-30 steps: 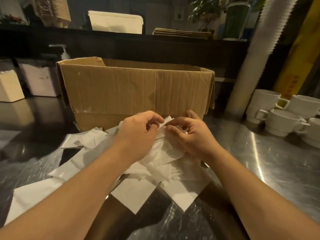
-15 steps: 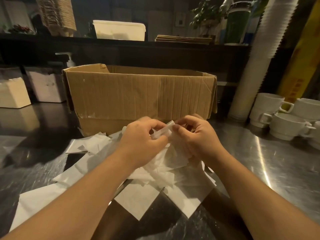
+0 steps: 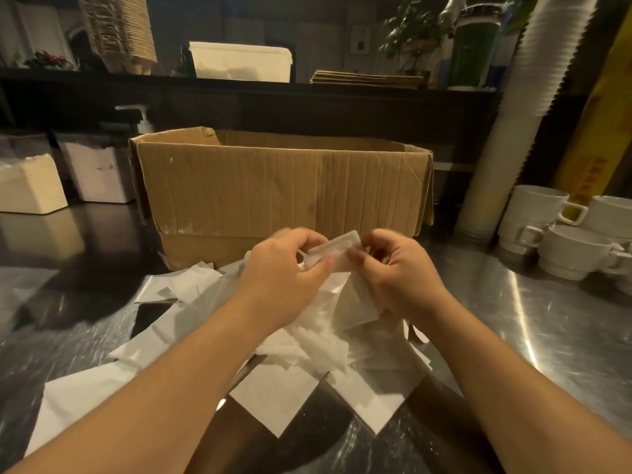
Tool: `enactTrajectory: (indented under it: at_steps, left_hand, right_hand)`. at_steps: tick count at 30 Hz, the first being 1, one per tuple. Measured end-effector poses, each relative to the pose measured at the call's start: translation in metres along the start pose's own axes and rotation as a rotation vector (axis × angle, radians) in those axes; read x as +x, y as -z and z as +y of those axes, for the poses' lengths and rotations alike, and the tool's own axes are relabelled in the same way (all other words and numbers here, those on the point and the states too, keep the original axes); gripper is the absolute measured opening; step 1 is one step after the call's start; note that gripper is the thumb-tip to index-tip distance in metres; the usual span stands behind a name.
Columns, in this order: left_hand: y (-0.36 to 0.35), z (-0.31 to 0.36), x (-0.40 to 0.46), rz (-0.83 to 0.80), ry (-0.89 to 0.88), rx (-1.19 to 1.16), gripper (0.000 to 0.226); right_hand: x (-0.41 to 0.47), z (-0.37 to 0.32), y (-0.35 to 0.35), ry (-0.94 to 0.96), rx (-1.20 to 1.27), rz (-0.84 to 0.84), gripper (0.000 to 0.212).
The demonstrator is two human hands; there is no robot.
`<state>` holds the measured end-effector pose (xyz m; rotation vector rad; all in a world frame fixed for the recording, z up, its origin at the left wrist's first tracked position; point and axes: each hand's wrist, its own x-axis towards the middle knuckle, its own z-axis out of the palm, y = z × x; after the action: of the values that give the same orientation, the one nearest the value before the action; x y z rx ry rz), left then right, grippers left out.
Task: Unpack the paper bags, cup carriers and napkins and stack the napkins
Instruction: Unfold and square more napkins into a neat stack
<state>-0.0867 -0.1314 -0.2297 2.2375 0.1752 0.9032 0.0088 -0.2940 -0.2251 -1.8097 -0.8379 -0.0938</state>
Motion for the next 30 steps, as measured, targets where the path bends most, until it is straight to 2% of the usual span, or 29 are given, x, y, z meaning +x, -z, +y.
enactTrajectory:
  at_steps: [3, 8, 14, 17, 19, 21, 25, 30]
  left_hand:
    - [0.001, 0.001, 0.001, 0.039, 0.006, -0.012, 0.025]
    - [0.002, 0.006, 0.003, 0.131, 0.006, -0.074, 0.022]
    - [0.004, 0.012, 0.001, 0.091, -0.01, -0.163, 0.013]
    - [0.008, 0.017, 0.0, 0.064, 0.027, -0.314, 0.02]
    - [0.011, 0.019, -0.001, -0.04, 0.046, -0.5, 0.028]
    - [0.011, 0.021, -0.003, -0.133, 0.07, -0.607, 0.027]
    - [0.009, 0.018, -0.003, -0.072, 0.054, -0.411, 0.029]
    - [0.009, 0.017, -0.003, -0.093, 0.032, -0.354, 0.034]
  right_hand:
    - [0.0, -0.001, 0.002, 0.003, 0.171, 0.112, 0.008]
    - [0.002, -0.005, 0.005, 0.021, 0.299, 0.307, 0.008]
    - [0.001, -0.016, 0.01, -0.029, 0.497, 0.441, 0.011]
    - [-0.001, -0.024, 0.01, -0.068, 0.628, 0.348, 0.019]
    - [-0.005, -0.027, 0.003, -0.071, 0.589, 0.281, 0.022]
    - [-0.009, -0.028, -0.006, -0.026, 0.498, 0.235, 0.014]
    - [-0.014, -0.028, -0.015, 0.061, 0.418, 0.116, 0.012]
    - [-0.013, -0.029, -0.017, 0.021, 0.351, 0.096, 0.033]
